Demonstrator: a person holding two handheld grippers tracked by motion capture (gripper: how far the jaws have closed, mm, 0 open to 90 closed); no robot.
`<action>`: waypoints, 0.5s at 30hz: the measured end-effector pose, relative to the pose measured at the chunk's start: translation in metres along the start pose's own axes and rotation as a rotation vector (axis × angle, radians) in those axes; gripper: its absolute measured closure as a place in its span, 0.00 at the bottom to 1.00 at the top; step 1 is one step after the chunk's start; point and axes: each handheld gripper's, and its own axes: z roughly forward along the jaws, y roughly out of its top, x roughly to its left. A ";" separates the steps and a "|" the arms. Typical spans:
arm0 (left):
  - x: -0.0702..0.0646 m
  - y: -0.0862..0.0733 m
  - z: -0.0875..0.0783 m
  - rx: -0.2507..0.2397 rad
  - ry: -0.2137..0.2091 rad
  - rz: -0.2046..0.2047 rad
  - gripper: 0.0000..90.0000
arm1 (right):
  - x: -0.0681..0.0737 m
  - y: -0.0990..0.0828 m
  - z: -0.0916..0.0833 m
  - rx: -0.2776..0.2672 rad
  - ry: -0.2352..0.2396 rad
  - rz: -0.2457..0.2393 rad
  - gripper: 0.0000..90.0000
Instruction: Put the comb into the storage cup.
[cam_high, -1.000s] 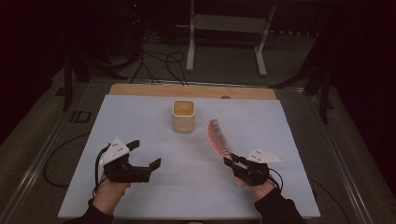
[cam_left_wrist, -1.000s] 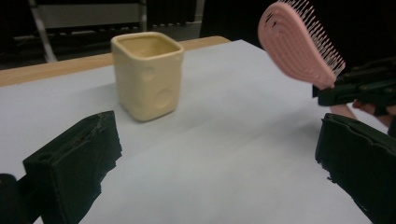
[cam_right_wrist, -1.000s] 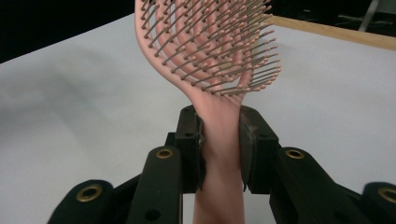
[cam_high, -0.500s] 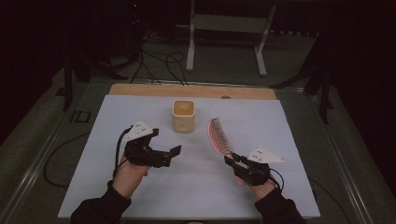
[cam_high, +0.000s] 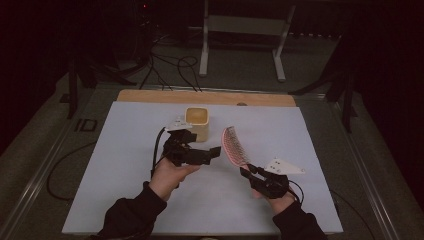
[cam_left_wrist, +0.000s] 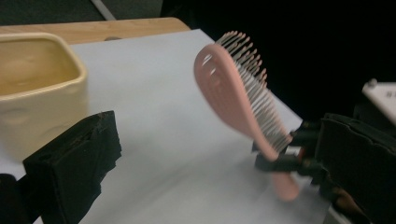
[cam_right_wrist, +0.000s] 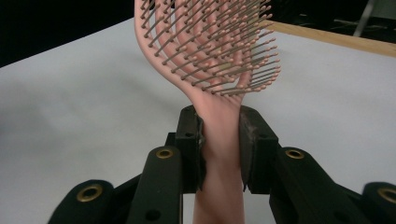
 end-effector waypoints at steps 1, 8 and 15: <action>-0.001 0.001 0.003 -0.006 -0.004 -0.010 0.00 | 0.000 0.000 0.000 0.000 0.001 -0.004 0.80; -0.007 0.005 0.024 -0.008 -0.035 -0.057 0.00 | 0.000 0.000 0.000 0.001 0.002 -0.005 0.80; -0.008 0.008 0.040 0.010 -0.046 -0.092 0.02 | 0.000 0.000 0.001 0.002 0.009 -0.009 0.80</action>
